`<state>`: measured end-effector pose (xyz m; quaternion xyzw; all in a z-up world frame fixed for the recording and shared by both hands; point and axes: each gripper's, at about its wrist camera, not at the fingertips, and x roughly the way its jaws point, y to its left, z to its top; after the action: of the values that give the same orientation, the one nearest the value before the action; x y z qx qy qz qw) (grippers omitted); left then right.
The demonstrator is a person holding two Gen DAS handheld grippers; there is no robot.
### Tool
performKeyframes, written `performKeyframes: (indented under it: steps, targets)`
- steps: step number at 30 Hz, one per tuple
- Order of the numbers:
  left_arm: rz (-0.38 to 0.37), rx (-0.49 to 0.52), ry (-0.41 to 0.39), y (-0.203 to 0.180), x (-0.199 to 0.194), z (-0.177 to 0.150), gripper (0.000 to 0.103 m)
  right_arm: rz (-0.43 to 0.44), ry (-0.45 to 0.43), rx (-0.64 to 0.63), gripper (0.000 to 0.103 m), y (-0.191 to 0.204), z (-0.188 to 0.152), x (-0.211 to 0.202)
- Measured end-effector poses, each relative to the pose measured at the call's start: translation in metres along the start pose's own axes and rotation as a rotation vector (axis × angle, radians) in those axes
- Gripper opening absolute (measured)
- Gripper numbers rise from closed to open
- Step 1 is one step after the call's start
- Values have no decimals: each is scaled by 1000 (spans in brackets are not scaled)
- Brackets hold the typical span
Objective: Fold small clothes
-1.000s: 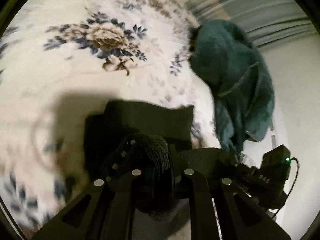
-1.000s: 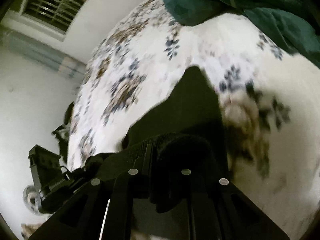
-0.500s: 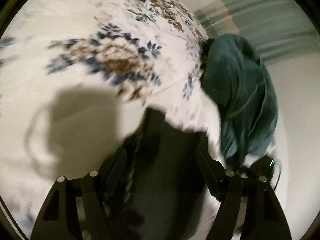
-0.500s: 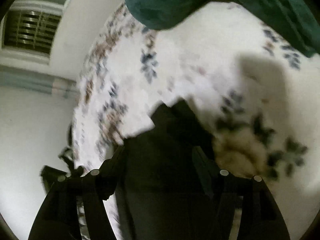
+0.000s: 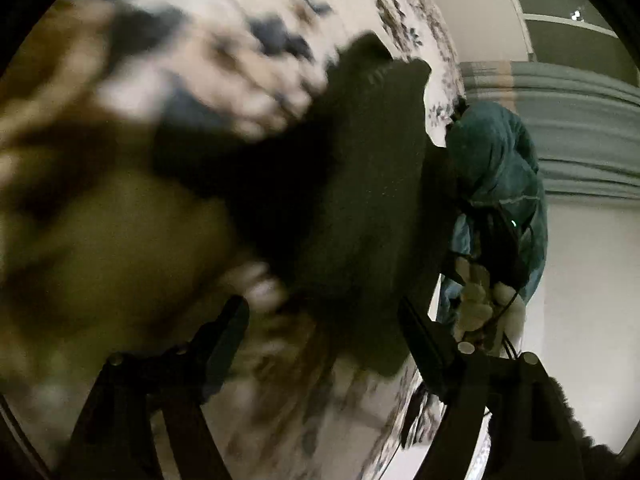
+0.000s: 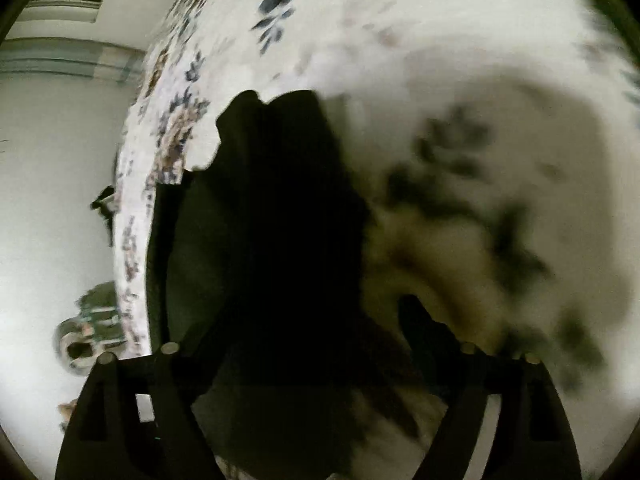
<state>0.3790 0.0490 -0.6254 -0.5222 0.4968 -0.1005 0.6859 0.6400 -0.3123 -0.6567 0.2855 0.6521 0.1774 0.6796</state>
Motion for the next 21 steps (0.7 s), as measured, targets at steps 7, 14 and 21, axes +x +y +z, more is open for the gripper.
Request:
performKeyframes:
  steps: [7,14,21]
  targets:
    - [-16,-13,-122,-24,6,47,30,36,-20,27,26,6,-3,24]
    - [-36,129,57,-44,-37,94,28,127,-172,206,21,3,-120,-38]
    - [73,305,400,-39,-26,99,50,50,-211,366,28,3,-304,-52]
